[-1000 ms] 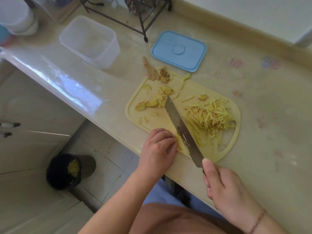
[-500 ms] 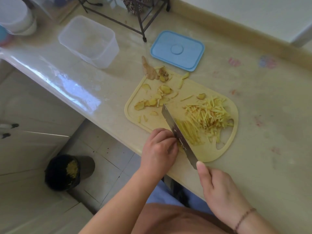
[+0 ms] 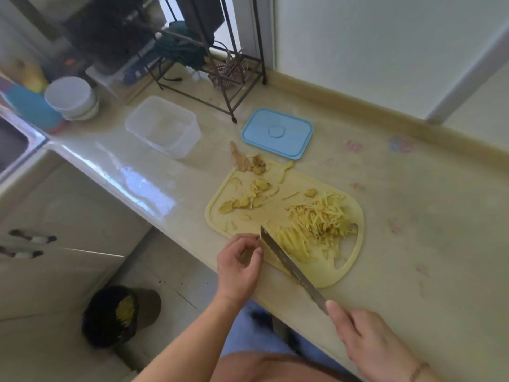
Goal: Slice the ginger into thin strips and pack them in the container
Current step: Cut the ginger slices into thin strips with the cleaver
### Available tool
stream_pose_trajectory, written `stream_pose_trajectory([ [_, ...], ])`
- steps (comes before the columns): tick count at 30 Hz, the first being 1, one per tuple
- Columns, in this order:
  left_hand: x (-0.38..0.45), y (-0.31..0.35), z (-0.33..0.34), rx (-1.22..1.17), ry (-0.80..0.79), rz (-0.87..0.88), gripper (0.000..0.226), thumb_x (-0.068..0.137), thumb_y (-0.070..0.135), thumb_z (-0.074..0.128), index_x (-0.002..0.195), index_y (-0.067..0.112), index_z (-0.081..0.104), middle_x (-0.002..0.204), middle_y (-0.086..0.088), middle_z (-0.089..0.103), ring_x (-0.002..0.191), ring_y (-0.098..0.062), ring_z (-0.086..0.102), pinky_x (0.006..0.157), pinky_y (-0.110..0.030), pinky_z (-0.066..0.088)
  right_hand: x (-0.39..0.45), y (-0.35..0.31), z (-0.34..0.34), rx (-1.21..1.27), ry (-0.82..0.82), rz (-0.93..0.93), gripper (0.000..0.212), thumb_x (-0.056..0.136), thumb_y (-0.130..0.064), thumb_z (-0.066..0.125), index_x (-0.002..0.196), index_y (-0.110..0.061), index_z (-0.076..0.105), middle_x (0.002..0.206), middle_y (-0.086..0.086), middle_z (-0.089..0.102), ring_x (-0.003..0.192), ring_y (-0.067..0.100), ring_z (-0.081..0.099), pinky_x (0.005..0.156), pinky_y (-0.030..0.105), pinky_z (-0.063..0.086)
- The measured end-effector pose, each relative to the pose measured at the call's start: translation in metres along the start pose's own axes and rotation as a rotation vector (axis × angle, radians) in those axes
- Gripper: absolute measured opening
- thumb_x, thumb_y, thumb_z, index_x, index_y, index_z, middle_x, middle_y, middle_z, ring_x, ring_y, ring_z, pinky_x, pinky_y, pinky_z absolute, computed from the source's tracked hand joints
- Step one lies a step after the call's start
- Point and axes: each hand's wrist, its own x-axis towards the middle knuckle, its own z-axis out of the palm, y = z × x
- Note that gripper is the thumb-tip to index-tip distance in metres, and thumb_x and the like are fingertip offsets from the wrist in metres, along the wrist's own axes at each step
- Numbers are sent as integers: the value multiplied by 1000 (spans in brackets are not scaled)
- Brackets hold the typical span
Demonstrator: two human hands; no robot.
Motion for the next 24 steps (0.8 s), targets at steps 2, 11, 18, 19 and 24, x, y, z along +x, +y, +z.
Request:
stream_pose_trajectory([
  [2, -1, 4, 2, 5, -11, -29, 12, 80, 32, 61, 75, 22, 67, 92, 16, 68, 97, -7, 66, 84, -34, 57, 3, 2, -11, 20, -9, 35, 67, 76, -72, 21, 52, -15, 46, 44, -2, 49, 47, 4, 44, 64, 33, 43],
  [11, 9, 24, 1, 242, -144, -93, 30, 79, 45, 55, 77, 20, 70, 84, 16, 65, 83, -5, 62, 75, -27, 53, 14, -4, -45, 268, 18, 156, 56, 88, -64, 32, 62, -15, 41, 41, -5, 36, 34, 12, 31, 37, 18, 25],
  [18, 91, 25, -30, 363, -158, -18, 9, 88, 16, 71, 91, 24, 73, 96, 11, 66, 89, -5, 60, 80, -22, 49, 17, -28, -30, 244, 85, 167, 59, 94, -54, 38, 52, -14, 45, 38, 0, 47, 37, 8, 43, 51, 24, 38],
  [19, 104, 23, -31, 425, -184, 17, 13, 88, 17, 70, 101, 20, 73, 105, 8, 65, 97, -11, 60, 86, -28, 50, 18, -30, -27, 265, 111, 187, 58, 94, -54, 40, 51, -14, 45, 39, 0, 48, 37, 9, 44, 52, 26, 39],
  [24, 156, 24, -17, 513, -407, 233, 25, 92, 11, 64, 116, 12, 72, 122, -4, 65, 115, -24, 57, 95, -29, 44, 23, -41, -9, 311, 210, 307, 60, 93, -54, 43, 48, -14, 48, 40, 2, 49, 39, 12, 47, 56, 28, 41],
])
